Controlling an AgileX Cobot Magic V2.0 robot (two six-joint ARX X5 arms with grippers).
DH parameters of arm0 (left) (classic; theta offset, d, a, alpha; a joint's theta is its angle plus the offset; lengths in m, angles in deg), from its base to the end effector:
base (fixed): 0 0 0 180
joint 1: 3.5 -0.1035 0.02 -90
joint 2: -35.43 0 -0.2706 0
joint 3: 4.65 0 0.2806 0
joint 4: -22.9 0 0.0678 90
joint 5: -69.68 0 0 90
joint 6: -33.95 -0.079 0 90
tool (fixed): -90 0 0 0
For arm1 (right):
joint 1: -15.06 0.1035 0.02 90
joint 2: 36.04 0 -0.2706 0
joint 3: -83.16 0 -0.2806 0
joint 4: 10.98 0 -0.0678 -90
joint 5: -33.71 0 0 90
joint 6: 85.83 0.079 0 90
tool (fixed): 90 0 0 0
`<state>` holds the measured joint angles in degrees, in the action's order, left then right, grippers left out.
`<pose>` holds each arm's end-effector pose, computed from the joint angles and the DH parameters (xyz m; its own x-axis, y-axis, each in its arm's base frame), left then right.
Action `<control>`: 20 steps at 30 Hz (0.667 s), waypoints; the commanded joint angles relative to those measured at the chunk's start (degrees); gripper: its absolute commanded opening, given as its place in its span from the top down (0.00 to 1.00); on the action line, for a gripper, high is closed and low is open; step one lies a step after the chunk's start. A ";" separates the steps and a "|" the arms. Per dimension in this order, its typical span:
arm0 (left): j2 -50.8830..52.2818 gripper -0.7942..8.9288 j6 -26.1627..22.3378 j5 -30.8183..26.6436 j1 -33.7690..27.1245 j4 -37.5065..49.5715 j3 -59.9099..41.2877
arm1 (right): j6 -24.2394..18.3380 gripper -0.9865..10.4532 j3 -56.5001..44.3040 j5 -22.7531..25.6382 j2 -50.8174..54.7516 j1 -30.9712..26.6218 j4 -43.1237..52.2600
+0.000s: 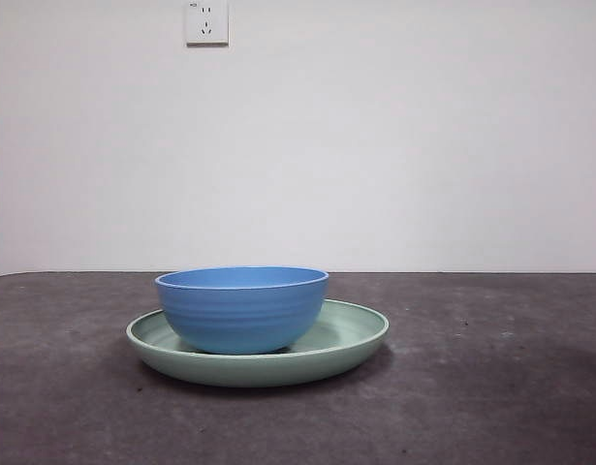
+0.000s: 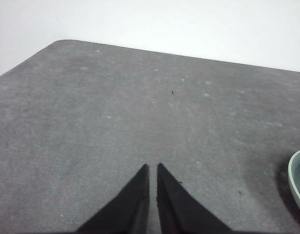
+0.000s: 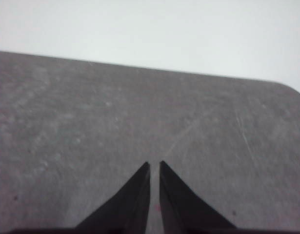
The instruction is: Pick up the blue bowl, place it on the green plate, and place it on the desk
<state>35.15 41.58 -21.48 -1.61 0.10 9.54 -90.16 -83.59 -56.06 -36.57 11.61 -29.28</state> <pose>0.1668 -0.0039 0.1496 0.9879 -0.0123 -0.1545 -0.0076 0.9917 -0.1281 0.1689 -0.0105 0.1535 0.9932 -0.0639 -0.0972 0.0567 0.9955 -0.0755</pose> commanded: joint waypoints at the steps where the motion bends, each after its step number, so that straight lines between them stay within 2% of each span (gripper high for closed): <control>1: 0.09 0.89 0.44 0.31 0.00 -0.28 -1.18 | 0.94 0.89 -0.31 0.22 0.33 -0.13 -2.93; 20: 0.09 0.89 0.42 0.31 0.00 -0.28 -1.18 | 1.31 0.89 -0.28 -0.20 0.33 -0.13 -2.91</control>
<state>35.15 41.61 -21.48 -1.61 0.10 9.54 -89.86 -83.57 -56.26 -36.31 11.61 -32.84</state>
